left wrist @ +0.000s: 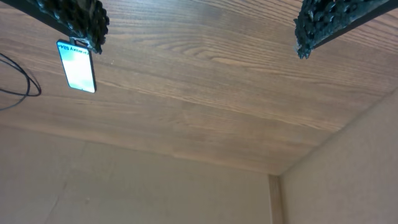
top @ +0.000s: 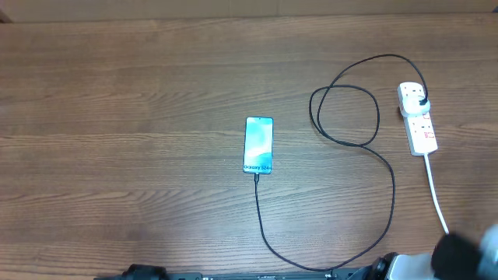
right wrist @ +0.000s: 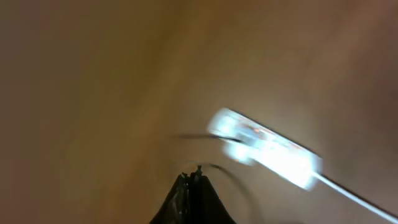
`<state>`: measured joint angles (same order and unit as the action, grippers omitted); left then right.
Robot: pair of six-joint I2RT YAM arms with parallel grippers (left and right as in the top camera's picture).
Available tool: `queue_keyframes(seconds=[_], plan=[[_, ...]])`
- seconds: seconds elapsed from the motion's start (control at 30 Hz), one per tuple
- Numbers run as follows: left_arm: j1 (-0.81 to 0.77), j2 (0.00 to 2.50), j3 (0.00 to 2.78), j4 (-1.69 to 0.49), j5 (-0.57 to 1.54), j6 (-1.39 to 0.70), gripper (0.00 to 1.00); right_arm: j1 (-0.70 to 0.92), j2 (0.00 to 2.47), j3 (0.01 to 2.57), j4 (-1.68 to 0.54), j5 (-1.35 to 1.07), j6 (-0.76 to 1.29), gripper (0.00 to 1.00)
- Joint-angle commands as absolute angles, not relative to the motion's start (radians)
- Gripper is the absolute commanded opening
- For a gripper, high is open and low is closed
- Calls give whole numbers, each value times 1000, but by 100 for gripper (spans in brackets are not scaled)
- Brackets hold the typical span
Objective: Plug charger to phone and switch on socket
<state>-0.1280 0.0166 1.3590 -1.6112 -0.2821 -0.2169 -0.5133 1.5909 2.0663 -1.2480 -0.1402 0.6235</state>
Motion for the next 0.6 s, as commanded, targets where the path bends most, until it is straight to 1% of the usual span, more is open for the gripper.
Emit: queue_keyframes(seconds=[0.0, 0.17, 0.23, 0.4, 0.57], plan=[[-117, 4, 1363, -1613, -295, -216, 100, -528, 1385, 2169, -1093, -427, 666, 4], [-116, 4, 1363, -1627, -295, -216, 100, -520, 1174, 2187, -884, -410, 661, 4], [-116, 4, 1363, -1618, -281, -232, 100, -505, 1127, 2204, -856, -379, 661, 4], [-116, 4, 1352, -1515, -264, -286, 100, -417, 1052, 2234, -878, -375, 593, 4], [-116, 4, 1247, -1343, -225, -322, 100, -287, 985, 2229, -985, -376, 548, 4]])
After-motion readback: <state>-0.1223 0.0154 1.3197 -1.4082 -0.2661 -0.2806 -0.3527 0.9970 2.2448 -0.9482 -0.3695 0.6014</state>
